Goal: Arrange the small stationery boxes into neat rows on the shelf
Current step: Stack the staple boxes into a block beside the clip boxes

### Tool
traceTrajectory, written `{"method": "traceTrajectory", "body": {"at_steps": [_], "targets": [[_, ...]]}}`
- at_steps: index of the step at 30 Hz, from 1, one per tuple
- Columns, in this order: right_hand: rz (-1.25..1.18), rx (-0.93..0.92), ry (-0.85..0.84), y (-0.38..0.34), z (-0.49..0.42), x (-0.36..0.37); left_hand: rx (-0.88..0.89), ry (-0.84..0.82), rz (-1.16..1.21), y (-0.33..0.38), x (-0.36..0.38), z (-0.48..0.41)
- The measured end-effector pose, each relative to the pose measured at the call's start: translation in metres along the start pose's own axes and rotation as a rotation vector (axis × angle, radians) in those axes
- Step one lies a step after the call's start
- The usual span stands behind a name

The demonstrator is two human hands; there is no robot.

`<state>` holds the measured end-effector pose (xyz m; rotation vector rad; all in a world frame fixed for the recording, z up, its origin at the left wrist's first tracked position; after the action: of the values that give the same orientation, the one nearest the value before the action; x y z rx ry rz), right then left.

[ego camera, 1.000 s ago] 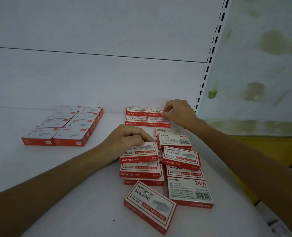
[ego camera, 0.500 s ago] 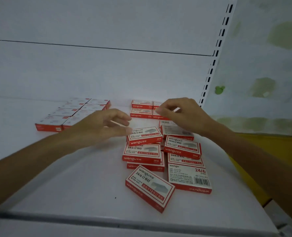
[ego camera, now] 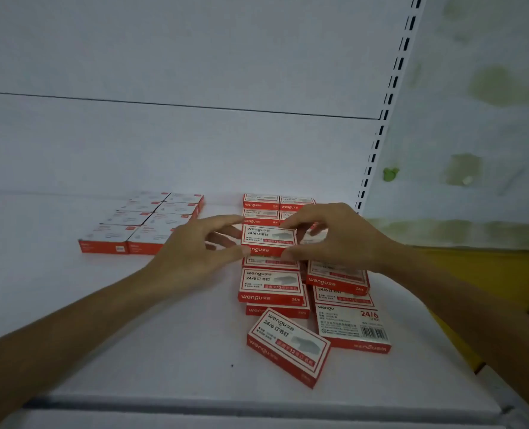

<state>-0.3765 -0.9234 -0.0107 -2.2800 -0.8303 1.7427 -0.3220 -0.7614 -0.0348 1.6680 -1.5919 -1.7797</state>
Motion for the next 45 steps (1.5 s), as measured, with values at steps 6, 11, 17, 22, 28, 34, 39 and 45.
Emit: {"method": "traceTrajectory", "body": {"at_steps": [6, 11, 17, 22, 28, 34, 39, 45], "targets": [[0.055, -0.046, 0.391, -0.007, -0.007, -0.020, 0.048, 0.190, 0.145, 0.004, -0.007, -0.008], [0.165, -0.122, 0.483, -0.013, -0.008, -0.017, 0.082, 0.031, 0.052, -0.003, 0.004, 0.001], [0.242, -0.180, 0.491, -0.020, -0.010, -0.020, 0.008, -0.048, 0.025, -0.003, 0.020, -0.003], [0.244, -0.166, 0.499, -0.016, -0.012, -0.020, -0.033, -0.032, 0.163, -0.004, 0.024, -0.001], [0.189, -0.139, 0.512, -0.015, -0.016, -0.021, -0.023, -0.030, 0.212, -0.003, 0.022, 0.001], [0.200, -0.089, 0.422, -0.008, -0.025, -0.019, -0.038, -0.026, 0.185, -0.005, 0.022, 0.000], [0.164, -0.075, 0.398, -0.004, -0.030, -0.019, 0.014, 0.002, 0.119, -0.001, 0.017, -0.002], [0.151, 0.031, 0.425, 0.017, -0.042, -0.021, -0.044, -0.061, 0.060, -0.004, 0.026, -0.003]]}}
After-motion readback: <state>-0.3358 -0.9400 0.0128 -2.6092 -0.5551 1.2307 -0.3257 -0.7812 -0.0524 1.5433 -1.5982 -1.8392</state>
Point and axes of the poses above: each hand's wrist, its own z-axis away from the middle knuckle, its own x-axis out of the palm, y = z × x, the point moved 7 cm from there along -z, towards the middle knuckle, and after that the axes turned 6 degrees about -x, right-handed, at the moved point
